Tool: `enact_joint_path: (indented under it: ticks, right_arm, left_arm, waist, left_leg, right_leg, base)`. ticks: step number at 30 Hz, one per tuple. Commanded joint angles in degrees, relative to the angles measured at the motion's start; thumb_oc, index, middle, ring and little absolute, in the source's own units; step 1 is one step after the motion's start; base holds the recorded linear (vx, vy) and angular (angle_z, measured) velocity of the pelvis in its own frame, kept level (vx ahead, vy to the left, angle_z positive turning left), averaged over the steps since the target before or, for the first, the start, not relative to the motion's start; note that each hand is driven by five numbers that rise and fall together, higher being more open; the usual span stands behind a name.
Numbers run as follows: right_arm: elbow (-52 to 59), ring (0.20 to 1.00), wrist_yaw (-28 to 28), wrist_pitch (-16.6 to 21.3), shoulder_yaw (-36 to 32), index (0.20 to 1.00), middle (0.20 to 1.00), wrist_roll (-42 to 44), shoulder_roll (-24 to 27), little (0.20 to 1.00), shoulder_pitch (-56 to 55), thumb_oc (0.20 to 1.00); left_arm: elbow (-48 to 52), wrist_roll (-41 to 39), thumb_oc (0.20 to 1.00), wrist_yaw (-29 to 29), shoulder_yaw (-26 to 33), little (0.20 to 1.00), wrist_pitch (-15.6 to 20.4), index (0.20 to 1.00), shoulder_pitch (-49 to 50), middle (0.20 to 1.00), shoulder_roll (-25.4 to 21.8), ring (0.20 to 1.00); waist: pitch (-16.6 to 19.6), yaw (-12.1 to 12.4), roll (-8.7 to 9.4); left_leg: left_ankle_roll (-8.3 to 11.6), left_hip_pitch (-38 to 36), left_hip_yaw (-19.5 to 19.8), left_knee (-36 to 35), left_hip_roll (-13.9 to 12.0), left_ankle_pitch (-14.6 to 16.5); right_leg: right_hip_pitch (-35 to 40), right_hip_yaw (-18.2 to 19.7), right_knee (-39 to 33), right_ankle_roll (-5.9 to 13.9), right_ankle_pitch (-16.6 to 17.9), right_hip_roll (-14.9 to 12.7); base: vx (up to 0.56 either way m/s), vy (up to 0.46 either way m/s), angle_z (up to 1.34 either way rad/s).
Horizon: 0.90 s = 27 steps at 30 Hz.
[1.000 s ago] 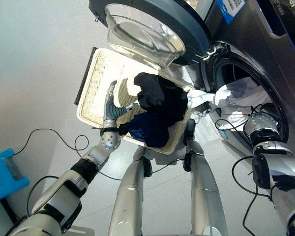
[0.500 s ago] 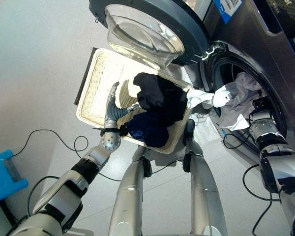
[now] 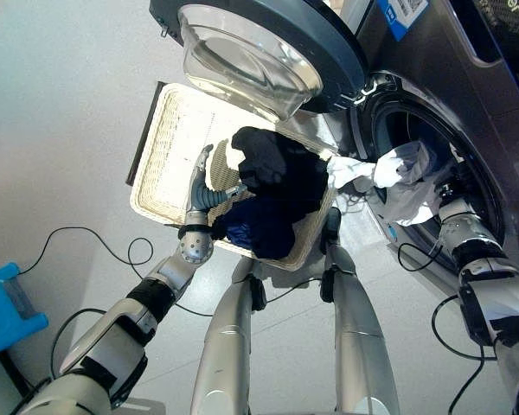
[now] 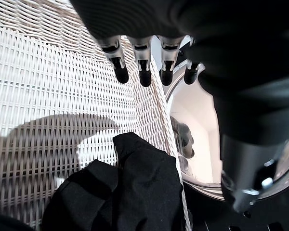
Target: Put the clothes into the washing machine.
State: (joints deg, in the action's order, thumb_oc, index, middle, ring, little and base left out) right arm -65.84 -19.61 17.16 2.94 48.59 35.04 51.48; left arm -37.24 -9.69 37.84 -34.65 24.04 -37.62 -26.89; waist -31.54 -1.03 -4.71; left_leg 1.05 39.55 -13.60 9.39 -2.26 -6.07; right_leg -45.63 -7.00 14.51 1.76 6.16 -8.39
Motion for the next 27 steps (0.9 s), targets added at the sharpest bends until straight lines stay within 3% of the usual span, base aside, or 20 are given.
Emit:
enact_joint_path:
  ticks: [1, 3, 4, 5, 6, 8, 9, 13, 15, 27]
  right_arm:
    - [0.60, 1.000, -7.54, -1.64, 1.55, 1.000, 1.000, -6.51, 3.55, 1.000, -1.12, 1.000]
    - [0.47, 1.000, -12.22, -4.11, 3.45, 1.000, 1.000, -19.30, 2.91, 1.000, -2.43, 1.000]
    - [0.68, 1.000, -13.15, -4.09, 3.81, 1.000, 1.000, -20.37, 2.81, 1.000, -2.50, 1.000]
    - [2.29, 1.000, -18.65, -7.84, 8.10, 1.000, 1.000, -35.57, 2.95, 1.000, -2.51, 1.000]
    - [3.08, 1.000, -20.16, -9.01, 9.43, 1.000, 1.000, -40.07, 3.13, 1.000, -2.62, 1.000]
    - [4.50, 1.000, -21.50, -11.61, 11.90, 1.000, 1.000, -48.36, 3.62, 1.000, -2.87, 1.000]
    - [6.52, 1.000, -22.76, -15.21, 18.07, 1.000, 1.000, -58.47, 4.83, 1.000, -3.12, 1.000]
    - [4.42, 1.000, -22.34, -17.20, 25.89, 1.000, 1.000, -72.02, 5.94, 1.000, -2.63, 1.000]
    - [1.74, 1.000, -20.85, -18.11, 29.75, 1.000, 1.000, -73.98, 5.69, 1.000, -1.44, 1.000]
    - [-1.68, 1.000, -12.27, -22.53, 35.12, 1.000, 1.000, -77.14, 4.14, 1.000, 2.85, 1.000]
  left_arm:
    - [0.36, 2.37, 1.000, 0.75, 3.35, 1.000, 3.04, 1.000, 0.14, 1.000, 2.18, 1.000]
    - [0.44, 3.07, 1.000, 1.48, 3.14, 1.000, 3.71, 1.000, 0.48, 1.000, 2.70, 1.000]
    - [0.48, 3.17, 1.000, 1.60, 3.12, 1.000, 3.73, 1.000, 0.52, 1.000, 2.78, 1.000]
    - [0.88, 3.93, 1.000, 2.06, 3.16, 1.000, 3.68, 1.000, 0.67, 1.000, 3.33, 1.000]
    - [1.08, 4.10, 1.000, 2.16, 3.16, 1.000, 3.68, 1.000, 0.77, 1.000, 3.33, 1.000]
    - [1.37, 4.08, 1.000, 2.27, 3.14, 1.000, 3.78, 1.000, 0.95, 1.000, 3.10, 1.000]
    - [1.70, 4.63, 1.000, 2.65, 3.18, 1.000, 4.04, 1.000, 1.28, 1.000, 3.04, 1.000]
    - [1.10, 4.77, 1.000, 2.91, 2.54, 1.000, 5.37, 1.000, 0.92, 1.000, 2.23, 1.000]
    - [0.05, 4.69, 1.000, 3.07, 2.21, 1.000, 6.24, 1.000, -0.22, 1.000, 1.92, 1.000]
    - [-0.03, 5.68, 1.000, 3.97, 2.28, 1.000, 7.51, 1.000, -3.35, 1.000, 2.43, 1.000]
  waist:
    - [1.75, -1.42, -1.23]
    - [1.75, -1.55, -1.23]
    - [1.75, -1.56, -1.23]
    - [1.75, -1.65, -1.28]
    - [1.75, -1.68, -1.28]
    - [1.75, -1.80, -1.23]
    - [1.75, -1.95, -1.13]
    - [1.75, -1.70, -0.89]
    - [1.75, -1.35, -0.64]
    - [1.75, -0.46, -1.01]
  left_leg:
    - [3.29, 3.07, -1.67, 9.94, 1.69, 8.66]
    - [3.12, 3.48, -1.70, 10.10, 1.69, 8.75]
    - [3.09, 3.52, -1.71, 10.09, 1.70, 8.74]
    - [2.89, 4.00, -1.90, 10.12, 1.77, 8.55]
    - [2.85, 4.14, -1.95, 10.12, 1.78, 8.48]
    - [2.78, 4.30, -2.02, 10.10, 1.80, 8.39]
    - [2.69, 4.56, -2.21, 9.70, 1.78, 8.06]
    - [2.55, 4.88, -2.25, 9.34, 1.70, 7.88]
    - [2.55, 5.30, -2.09, 9.36, 1.64, 7.79]
    - [2.94, 6.57, -0.99, 8.98, 2.29, 7.05]
  right_leg:
    - [-1.55, -4.92, 3.53, 6.49, -0.84, -1.67]
    - [-1.98, -4.88, 3.56, 6.49, -0.73, -1.72]
    - [-2.02, -4.89, 3.54, 6.49, -0.71, -1.73]
    - [-2.52, -4.97, 3.46, 6.50, -0.48, -1.81]
    - [-2.65, -4.99, 3.45, 6.52, -0.43, -1.82]
    - [-2.77, -5.02, 3.40, 6.58, -0.37, -1.81]
    - [-3.06, -5.05, 2.95, 6.77, -0.11, -1.80]
    - [-3.22, -5.17, 2.33, 7.11, 0.08, -1.83]
    - [-3.43, -5.36, 2.15, 7.35, 0.21, -1.96]
    - [-4.23, -5.48, 1.00, 7.51, 1.35, -2.39]
  base:
    - [0.00, 0.000, 0.00]
    - [0.00, 0.000, 0.00]
    - [0.00, 0.000, 0.00]
    - [0.00, 0.000, 0.00]
    - [0.00, 0.000, 0.00]
    - [0.00, 0.000, 0.00]
    - [0.00, 0.000, 0.00]
    - [-0.02, -0.045, -0.01]
    - [-0.03, -0.065, 0.01]
    - [-0.01, -0.028, 0.04]
